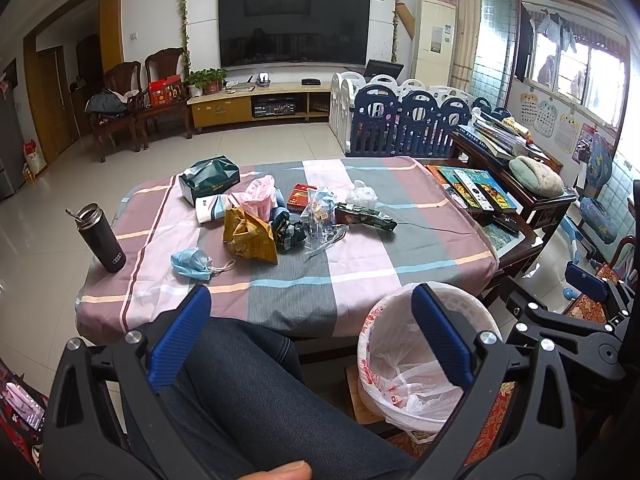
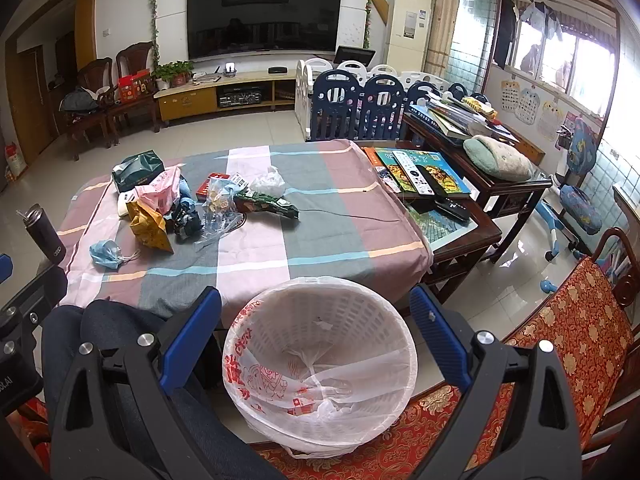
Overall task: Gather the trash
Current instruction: 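Grasp the yellow snack bag with the right tool while the left tool grasps the blue mask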
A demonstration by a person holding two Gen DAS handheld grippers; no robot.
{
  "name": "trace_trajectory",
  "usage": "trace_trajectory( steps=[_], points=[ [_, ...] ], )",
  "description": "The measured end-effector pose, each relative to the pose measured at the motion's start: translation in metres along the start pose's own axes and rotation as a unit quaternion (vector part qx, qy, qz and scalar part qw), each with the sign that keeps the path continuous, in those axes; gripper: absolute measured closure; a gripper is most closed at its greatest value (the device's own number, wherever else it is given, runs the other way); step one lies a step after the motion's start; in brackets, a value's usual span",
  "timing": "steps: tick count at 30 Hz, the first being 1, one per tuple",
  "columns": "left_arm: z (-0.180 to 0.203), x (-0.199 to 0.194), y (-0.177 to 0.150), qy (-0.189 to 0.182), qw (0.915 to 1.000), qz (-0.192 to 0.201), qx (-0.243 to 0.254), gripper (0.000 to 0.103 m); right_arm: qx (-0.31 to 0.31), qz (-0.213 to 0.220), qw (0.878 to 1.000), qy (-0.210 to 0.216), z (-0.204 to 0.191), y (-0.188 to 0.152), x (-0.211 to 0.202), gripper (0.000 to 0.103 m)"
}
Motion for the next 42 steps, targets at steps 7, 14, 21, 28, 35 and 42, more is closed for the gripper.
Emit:
trace_trajectory(
  steps=[7, 14, 21, 28, 35, 42],
  points=[
    [-0.024, 0.043, 0.008, 0.029, 0.9992, -0.02, -0.018, 0.003, 0.005, 0.005, 1.0, 0.004, 0.005, 0.003, 0.016, 0.009],
    [-0.124, 0.099, -0.001, 0.094, 0.9825, -0.06, -0.149, 0.014, 0.044, -0.056, 0.995, 0.073, -0.01, 0.004, 0.096, 0.037],
    [-0.191, 0.142, -0.038, 0.138, 0.9482, -0.122, -0.259, 0.035, -0.017, -0.122, 0.98, 0.154, -0.11, 0.007, 0.194, 0.044],
    [-0.208, 0.176, -0.068, 0.14, 0.9281, -0.174, -0.298, 0.023, -0.145, -0.108, 0.97, 0.16, -0.227, 0.045, 0.282, 0.024],
    [-0.223, 0.205, -0.065, 0.144, 0.922, -0.178, -0.313, 0.014, -0.221, -0.117, 0.958, 0.14, -0.256, 0.044, 0.325, 0.035],
    [-0.229, 0.279, -0.042, 0.127, 0.9073, -0.204, -0.346, 0.012, -0.184, -0.119, 0.956, 0.196, -0.233, 0.033, 0.295, 0.058]
  ],
)
Point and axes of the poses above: each gripper's, at about its wrist camera, not at the fingertips, and x roughly the way its jaws point, z to its right, y to its top, the point moved 4 cm from there along x, roughly the way its jaws point, and after that the axes turned 10 degrees about y, right-handed, at the moved point
